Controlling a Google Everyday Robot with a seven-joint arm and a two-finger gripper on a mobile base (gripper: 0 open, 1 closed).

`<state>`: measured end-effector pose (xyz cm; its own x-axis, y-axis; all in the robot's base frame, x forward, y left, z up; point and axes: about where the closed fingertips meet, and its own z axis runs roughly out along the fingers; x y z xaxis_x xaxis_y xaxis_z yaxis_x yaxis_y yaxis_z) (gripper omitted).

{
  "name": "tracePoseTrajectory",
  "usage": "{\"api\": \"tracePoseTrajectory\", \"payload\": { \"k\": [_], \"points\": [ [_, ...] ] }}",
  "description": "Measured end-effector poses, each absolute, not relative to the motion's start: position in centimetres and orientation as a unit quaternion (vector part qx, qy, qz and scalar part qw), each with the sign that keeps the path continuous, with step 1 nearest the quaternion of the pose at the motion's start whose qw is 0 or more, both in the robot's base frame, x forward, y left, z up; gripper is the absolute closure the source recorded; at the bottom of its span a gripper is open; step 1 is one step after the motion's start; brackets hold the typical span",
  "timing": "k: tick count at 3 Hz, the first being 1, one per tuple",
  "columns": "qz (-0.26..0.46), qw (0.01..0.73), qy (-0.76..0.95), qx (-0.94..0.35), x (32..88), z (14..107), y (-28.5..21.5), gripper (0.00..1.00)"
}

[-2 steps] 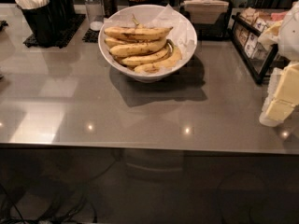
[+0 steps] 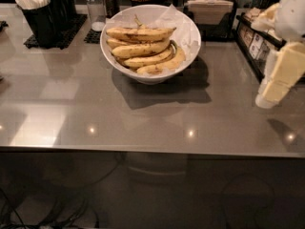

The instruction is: Pick banana from white bowl

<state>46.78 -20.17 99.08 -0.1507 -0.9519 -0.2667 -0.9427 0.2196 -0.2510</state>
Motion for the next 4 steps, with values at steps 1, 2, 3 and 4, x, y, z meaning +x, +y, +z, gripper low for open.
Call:
{"api": "tracePoseTrajectory", "payload": {
  "k": [1, 2, 3, 4],
  "points": [
    [0.064, 0.198, 0.709, -0.674, 52.0, 98.6, -15.7, 0.0],
    [0.118, 0.221, 0.666, -0.703, 56.4, 99.3, -10.8, 0.0],
    [0.104, 0.266, 0.657, -0.698, 58.1, 102.0, -10.2, 0.0],
    [0.128, 0.29, 0.652, -0.689, 58.6, 100.7, -10.1, 0.0]
  ]
}}
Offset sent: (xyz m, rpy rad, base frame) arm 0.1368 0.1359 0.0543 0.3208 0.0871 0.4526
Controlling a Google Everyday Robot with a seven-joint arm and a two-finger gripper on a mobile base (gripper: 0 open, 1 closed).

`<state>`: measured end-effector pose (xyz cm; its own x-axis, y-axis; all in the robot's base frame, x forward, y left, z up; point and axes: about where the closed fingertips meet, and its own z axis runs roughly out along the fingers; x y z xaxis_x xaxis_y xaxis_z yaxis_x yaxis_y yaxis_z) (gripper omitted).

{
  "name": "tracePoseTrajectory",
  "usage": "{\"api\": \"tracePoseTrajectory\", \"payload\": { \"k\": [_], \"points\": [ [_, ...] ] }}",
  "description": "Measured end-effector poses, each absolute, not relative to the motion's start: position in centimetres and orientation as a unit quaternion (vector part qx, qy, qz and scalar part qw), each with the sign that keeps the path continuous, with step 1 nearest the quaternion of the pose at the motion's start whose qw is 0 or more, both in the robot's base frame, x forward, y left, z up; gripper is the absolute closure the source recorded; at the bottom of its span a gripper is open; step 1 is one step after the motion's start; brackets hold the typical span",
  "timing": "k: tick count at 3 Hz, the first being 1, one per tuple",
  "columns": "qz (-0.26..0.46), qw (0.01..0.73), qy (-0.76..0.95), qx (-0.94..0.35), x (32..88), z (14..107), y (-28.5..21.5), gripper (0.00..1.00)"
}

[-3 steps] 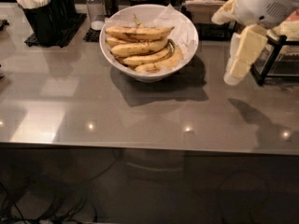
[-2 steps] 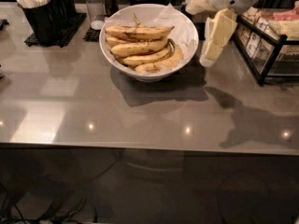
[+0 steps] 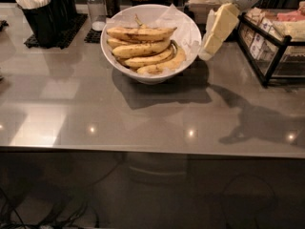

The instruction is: Pick banana from white bowl

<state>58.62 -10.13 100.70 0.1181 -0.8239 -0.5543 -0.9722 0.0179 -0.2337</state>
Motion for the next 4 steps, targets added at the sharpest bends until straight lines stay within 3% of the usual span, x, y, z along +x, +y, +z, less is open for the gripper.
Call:
{"api": "tracePoseTrajectory", "payload": {
  "k": [2, 4],
  "points": [
    [0.224, 0.292, 0.592, -0.717, 64.1, 96.4, -4.0, 0.0],
    [0.217, 0.324, 0.592, -0.705, 66.2, 97.0, -3.1, 0.0]
  ]
}}
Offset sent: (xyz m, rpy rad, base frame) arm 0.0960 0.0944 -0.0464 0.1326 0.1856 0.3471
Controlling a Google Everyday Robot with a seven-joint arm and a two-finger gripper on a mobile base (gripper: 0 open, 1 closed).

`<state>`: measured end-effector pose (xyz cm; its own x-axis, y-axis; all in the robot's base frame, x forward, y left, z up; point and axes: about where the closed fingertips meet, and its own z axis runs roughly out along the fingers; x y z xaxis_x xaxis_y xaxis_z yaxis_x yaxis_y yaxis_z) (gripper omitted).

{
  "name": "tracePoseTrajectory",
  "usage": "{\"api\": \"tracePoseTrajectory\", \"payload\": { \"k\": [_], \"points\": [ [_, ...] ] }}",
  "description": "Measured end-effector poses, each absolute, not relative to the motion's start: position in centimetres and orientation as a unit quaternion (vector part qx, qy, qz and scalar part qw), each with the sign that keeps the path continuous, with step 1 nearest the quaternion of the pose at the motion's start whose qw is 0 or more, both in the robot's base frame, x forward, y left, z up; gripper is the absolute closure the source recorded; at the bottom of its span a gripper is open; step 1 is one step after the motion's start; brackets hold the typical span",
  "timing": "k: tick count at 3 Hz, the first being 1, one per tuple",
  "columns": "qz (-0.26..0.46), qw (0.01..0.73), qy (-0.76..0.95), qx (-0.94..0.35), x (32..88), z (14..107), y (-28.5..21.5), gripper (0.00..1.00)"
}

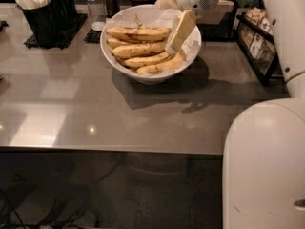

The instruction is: Pick banana from white bowl

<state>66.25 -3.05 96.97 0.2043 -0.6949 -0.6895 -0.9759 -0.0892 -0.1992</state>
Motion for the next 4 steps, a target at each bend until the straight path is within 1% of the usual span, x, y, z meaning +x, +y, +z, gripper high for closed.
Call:
{"api": "tracePoseTrajectory", "payload": {
  "k": [1, 2, 3, 4],
  "points": [
    [0.227, 0.315, 0.592, -0.707, 67.55, 95.55, -1.95, 0.0],
    [0.224, 0.325, 0.592, -0.702, 68.21, 95.6, -1.58, 0.18],
    [0.224, 0.325, 0.592, -0.702, 68.21, 95.6, -1.57, 0.41],
    [0.224, 0.325, 0.592, -0.702, 68.21, 95.6, -1.57, 0.35]
  ]
}}
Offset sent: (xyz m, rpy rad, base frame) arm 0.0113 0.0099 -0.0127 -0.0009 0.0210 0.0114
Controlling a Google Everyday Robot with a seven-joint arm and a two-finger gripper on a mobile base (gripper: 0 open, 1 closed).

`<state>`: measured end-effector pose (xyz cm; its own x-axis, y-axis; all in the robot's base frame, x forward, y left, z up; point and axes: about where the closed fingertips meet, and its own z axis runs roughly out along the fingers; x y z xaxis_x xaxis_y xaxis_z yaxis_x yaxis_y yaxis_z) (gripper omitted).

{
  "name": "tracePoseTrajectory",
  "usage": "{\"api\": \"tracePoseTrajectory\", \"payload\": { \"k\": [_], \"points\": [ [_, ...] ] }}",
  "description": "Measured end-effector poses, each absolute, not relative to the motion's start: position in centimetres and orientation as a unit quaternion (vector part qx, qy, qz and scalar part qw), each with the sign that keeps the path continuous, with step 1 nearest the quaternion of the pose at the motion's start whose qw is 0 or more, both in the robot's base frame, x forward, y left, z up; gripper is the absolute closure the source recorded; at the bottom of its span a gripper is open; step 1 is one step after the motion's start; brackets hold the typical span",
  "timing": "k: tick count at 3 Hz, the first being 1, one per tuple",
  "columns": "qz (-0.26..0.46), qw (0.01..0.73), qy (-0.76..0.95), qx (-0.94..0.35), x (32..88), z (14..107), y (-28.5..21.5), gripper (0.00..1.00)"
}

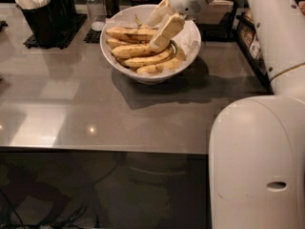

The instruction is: Pick banana from white bowl

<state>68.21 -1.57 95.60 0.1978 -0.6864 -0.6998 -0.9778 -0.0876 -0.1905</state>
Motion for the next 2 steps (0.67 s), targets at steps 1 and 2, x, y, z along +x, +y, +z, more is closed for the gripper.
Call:
{"api": "tracePoseTrajectory", "payload": {
  "k": [1, 2],
  "points": [
    [0.216, 0.336, 0.588, -0.703, 69.04, 96.08, -0.77, 0.22],
    [0.204, 0.348, 0.583, -0.705, 69.59, 96.98, -0.3, 0.28]
  ]
}}
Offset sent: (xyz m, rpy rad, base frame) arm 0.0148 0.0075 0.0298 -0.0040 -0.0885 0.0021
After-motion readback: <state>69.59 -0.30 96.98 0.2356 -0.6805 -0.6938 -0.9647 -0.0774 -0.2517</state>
